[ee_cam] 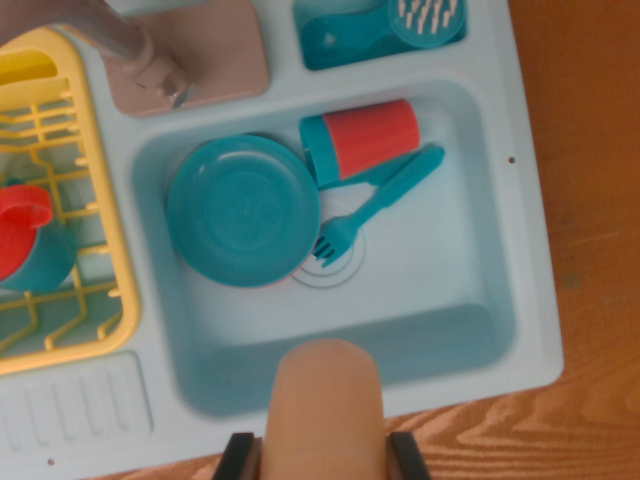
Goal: Pick detergent from the sink
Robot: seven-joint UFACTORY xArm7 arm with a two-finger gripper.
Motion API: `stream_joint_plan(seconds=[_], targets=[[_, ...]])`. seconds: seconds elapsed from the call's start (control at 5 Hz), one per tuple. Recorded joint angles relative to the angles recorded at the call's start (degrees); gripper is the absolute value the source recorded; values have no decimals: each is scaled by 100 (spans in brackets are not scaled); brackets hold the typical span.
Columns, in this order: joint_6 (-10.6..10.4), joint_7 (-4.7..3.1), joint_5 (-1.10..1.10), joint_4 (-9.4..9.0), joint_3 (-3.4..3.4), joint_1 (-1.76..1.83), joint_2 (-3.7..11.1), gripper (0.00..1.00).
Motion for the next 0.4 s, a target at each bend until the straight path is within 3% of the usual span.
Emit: stream_joint_plan(seconds=[0.4], targets=[[123, 1, -2, 87, 1, 0, -36, 100]])
